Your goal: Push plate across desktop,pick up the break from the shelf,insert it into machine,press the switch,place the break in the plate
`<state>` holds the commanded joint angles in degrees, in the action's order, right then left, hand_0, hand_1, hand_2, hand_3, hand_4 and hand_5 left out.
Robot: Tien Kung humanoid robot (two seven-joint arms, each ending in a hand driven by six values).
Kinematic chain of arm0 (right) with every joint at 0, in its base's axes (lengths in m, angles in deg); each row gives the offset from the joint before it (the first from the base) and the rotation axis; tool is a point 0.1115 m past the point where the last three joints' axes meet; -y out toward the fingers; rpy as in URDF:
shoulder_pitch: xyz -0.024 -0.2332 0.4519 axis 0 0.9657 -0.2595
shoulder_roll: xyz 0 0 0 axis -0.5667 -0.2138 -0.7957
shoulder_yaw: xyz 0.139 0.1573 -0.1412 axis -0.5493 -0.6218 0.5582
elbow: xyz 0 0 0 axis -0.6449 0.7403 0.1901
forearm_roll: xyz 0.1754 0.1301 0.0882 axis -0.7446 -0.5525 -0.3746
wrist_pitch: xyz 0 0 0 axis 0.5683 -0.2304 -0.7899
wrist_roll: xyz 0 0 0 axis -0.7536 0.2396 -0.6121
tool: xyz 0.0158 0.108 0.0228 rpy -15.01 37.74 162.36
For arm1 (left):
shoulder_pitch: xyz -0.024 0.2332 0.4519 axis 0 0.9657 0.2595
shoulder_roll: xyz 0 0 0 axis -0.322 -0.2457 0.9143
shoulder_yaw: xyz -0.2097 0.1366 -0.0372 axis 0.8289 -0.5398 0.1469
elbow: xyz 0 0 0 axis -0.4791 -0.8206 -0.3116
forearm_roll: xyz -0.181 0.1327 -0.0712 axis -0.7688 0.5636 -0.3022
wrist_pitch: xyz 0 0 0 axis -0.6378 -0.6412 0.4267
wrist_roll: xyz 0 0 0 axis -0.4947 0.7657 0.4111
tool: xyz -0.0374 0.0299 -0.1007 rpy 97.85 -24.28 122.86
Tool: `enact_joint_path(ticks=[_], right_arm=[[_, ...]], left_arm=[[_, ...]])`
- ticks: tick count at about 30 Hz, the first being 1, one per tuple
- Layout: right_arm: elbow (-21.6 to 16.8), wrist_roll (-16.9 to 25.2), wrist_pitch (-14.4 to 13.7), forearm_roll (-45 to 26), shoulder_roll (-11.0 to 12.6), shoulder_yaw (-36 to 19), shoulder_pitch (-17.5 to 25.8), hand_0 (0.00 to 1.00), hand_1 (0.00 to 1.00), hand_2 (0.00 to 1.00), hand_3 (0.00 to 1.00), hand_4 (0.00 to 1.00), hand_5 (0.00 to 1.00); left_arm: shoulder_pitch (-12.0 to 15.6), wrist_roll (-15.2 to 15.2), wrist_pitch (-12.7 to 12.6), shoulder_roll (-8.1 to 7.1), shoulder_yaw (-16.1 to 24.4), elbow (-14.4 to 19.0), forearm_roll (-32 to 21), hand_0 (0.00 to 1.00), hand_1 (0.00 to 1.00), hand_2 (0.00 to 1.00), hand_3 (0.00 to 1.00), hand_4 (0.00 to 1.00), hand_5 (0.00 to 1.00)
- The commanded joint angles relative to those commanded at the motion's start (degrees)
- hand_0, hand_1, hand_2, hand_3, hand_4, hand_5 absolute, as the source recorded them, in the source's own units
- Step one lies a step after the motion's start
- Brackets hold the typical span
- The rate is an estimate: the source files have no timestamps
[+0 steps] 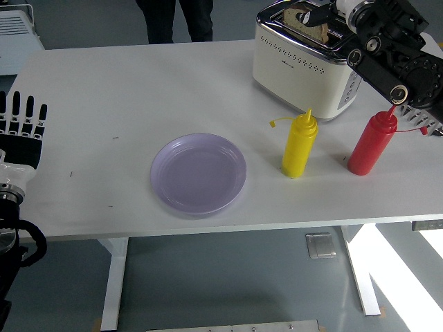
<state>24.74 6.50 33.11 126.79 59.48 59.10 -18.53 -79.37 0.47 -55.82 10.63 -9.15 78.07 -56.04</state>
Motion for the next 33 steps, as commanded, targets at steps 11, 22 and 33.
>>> enact_joint_path(ticks=[11,22,33], right_arm=[[0.28,-0.60,-0.79,0.67,-1.17,1.85,0.13,0.551,0.655,0.701,0.702,0.716,0.156],[0.17,-1.05,-2.76,1.24,-2.35,3.80,0.71,0.477,0.573,0.598,0.618,0.540,0.018],[0.24,-1.32,-5.81,2.04,-2.96,4.92,1.17,0.449,0.537,0.515,0.570,0.429,0.002]], left_arm=[[-0.04,-0.05,0.13,-0.06,-0.12,-0.15,-0.32,0.814,0.729,0.687,0.670,0.681,0.998],[-0.05,-0.14,0.21,-0.07,-0.31,-0.36,-0.67,0.814,0.730,0.686,0.670,0.679,0.998],[0.03,-0.22,0.20,-0.04,-0.32,-0.51,-0.85,0.814,0.731,0.686,0.669,0.675,0.998]])
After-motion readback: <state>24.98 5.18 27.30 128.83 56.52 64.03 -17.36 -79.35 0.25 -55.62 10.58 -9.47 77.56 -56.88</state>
